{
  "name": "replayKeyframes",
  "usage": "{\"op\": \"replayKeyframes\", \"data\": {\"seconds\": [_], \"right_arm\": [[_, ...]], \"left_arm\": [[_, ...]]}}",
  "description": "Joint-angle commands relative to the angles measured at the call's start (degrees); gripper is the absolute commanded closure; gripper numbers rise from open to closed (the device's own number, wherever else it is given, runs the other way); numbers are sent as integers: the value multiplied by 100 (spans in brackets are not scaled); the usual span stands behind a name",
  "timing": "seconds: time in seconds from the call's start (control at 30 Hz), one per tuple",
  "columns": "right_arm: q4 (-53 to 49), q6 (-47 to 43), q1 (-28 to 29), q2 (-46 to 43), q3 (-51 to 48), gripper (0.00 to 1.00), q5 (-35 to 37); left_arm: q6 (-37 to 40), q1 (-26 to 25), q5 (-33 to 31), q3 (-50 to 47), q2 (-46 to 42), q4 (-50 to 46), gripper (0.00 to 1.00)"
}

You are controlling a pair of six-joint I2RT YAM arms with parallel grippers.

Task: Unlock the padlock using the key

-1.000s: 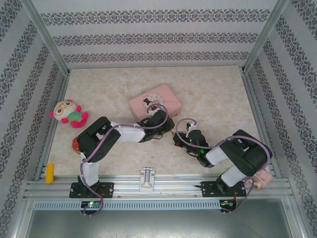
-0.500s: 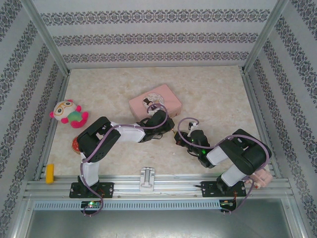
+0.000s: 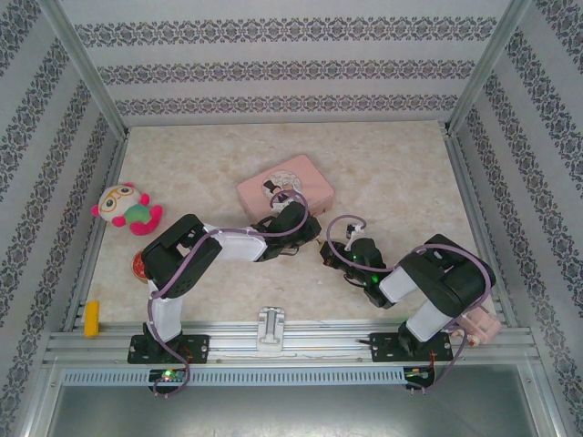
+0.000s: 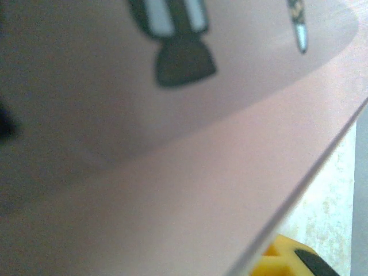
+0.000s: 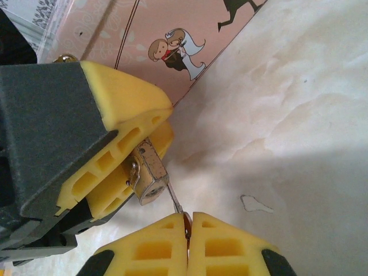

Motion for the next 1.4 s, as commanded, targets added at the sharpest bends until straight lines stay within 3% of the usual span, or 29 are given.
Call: {"op": "replayKeyframes", "data": {"seconds": [0.0,0.6,1.37], "right_arm": [[419,46,9,59,-66,100,-195],[360,75,-3,-248,-258,100,-123],[692,170,-62,77,-72,100,39]], "left_arm": [[-361,74,251,15,56,483,79],[-374,82,245,-4,63,535,79],[-363,84,326,-29,92,544,79]]}}
